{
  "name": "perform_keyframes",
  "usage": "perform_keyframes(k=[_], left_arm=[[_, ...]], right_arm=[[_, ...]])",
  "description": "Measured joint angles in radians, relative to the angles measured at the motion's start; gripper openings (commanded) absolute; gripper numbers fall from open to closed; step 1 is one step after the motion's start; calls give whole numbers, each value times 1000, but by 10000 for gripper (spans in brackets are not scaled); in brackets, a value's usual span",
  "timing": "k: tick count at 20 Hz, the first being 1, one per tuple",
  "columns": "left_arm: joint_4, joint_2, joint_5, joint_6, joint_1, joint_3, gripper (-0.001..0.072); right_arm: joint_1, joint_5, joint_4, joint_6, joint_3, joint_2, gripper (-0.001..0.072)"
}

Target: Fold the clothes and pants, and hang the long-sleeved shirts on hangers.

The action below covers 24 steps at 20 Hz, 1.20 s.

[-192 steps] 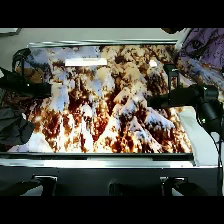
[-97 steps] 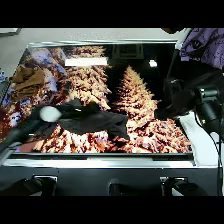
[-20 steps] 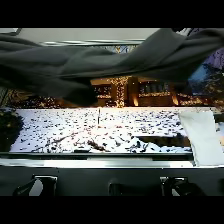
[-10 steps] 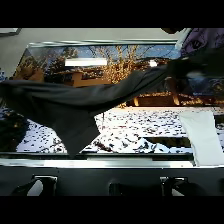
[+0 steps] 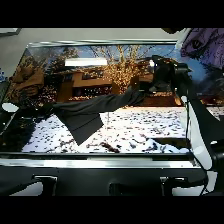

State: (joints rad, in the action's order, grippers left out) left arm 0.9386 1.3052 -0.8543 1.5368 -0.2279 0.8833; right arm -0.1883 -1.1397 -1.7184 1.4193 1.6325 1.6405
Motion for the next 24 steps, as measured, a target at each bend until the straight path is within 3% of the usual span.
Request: perform_keyframes(k=[1, 7, 12, 17, 24], left_arm=[[-8, 7, 2, 0, -5, 0, 615], [12, -165, -135, -27, -136, -6, 615], [-14, -297, -227, -60, -128, -208, 615], [-79, -302, -133, -71, 12, -363, 613], [-150, -177, -8, -55, 182, -401, 605]], right_arm=[[0, 6, -2, -1, 0, 8, 33], [0, -21, 12, -11, -1, -6, 33], [0, -66, 16, -14, -1, -33, 33], [0, -120, 10, -14, -1, -41, 33], [0, -162, -24, -24, -1, -42, 33]])
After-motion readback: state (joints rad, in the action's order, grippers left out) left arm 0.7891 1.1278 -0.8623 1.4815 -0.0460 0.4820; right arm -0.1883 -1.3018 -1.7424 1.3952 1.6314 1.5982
